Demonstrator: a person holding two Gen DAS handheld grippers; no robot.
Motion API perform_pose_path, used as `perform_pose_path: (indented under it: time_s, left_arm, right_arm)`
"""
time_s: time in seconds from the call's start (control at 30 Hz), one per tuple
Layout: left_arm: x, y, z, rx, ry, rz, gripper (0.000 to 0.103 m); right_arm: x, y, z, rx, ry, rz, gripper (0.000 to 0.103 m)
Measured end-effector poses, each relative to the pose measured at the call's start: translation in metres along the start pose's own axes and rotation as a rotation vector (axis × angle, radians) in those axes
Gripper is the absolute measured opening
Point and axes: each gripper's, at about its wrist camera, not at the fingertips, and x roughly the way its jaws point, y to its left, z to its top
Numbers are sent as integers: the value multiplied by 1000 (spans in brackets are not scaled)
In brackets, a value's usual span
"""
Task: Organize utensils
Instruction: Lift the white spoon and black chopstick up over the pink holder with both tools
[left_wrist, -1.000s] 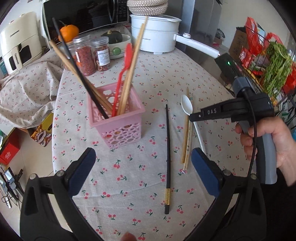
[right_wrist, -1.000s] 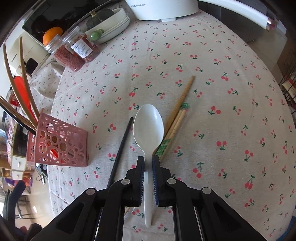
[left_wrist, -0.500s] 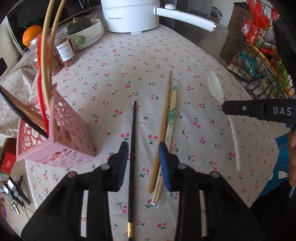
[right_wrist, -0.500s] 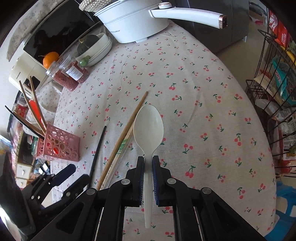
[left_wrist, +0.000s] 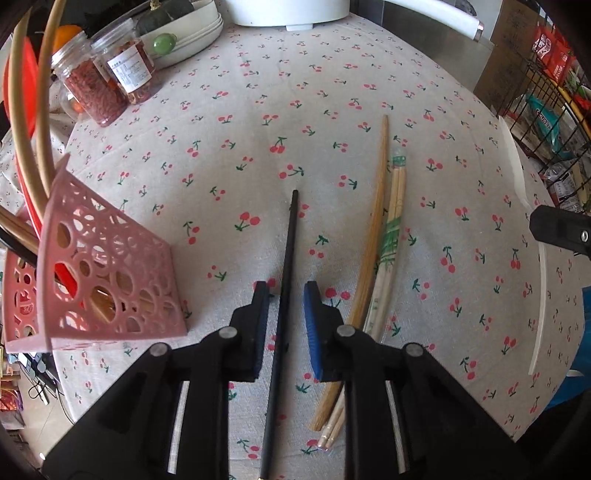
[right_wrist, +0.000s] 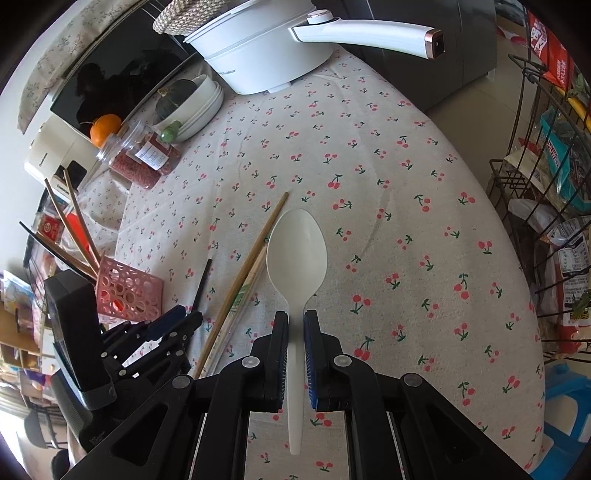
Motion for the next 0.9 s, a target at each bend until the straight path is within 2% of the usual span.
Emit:
perform_pose_path:
  time_s: [0.13, 0.23, 0.43, 0.57, 0.67, 0.9]
  left_arm:
    - [2, 11, 1, -58, 28, -63, 17]
    - [1, 11, 0, -52, 30, -72, 8]
    - [-10, 17, -8, -63, 1, -116, 7]
    - [-43, 25, -16, -62, -91, -169, 7]
    - [-76, 29, -28, -45, -183, -181, 6]
    - [-142, 40, -48, 26, -417, -166, 6]
  right_arm:
    - [2, 2, 0, -4, 4, 2, 9]
    - [4, 4, 0, -7, 7, -2, 9]
    - [1, 7, -2, -19, -4, 0, 9]
    - [-9, 12, -4, -40, -39, 23, 9]
    - [-21, 19, -6, -61, -79, 54, 9]
    - [-48, 39, -13, -100, -188, 142, 9]
